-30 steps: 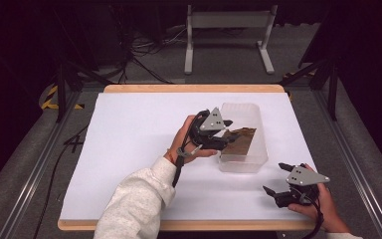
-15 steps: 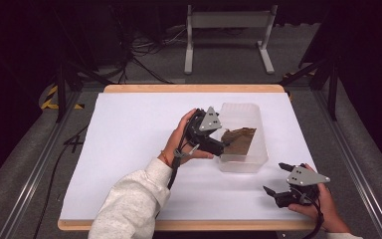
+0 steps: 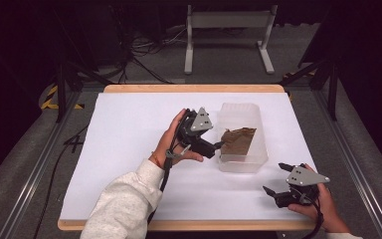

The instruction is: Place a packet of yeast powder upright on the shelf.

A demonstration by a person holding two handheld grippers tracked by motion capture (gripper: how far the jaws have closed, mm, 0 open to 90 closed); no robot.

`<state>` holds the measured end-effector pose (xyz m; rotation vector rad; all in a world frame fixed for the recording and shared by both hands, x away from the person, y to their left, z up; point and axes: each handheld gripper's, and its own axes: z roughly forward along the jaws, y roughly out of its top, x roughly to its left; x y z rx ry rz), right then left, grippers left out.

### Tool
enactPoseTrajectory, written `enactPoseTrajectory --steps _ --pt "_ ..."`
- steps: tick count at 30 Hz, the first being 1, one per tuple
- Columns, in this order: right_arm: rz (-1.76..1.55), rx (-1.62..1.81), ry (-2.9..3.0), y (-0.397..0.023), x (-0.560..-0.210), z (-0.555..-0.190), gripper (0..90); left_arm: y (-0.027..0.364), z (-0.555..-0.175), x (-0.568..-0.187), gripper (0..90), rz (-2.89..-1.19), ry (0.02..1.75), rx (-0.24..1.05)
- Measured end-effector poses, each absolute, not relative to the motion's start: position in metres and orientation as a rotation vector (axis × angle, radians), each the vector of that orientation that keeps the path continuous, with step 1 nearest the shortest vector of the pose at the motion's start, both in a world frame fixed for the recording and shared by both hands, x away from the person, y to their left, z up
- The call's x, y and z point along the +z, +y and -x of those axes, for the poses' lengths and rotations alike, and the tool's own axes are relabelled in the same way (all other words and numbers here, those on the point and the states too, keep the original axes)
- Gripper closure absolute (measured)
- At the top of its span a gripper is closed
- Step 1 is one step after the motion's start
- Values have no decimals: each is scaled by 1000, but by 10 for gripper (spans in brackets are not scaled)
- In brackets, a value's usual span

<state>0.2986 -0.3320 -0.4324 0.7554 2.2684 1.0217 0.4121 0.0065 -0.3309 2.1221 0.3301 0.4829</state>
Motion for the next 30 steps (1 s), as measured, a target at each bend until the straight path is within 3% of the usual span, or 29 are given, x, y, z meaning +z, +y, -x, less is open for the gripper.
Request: enactPoseTrajectory --steps 30 --pt "-752 1022 2269 -331 -433 -299 92 52 -388 -347 41 -2219 305 618"
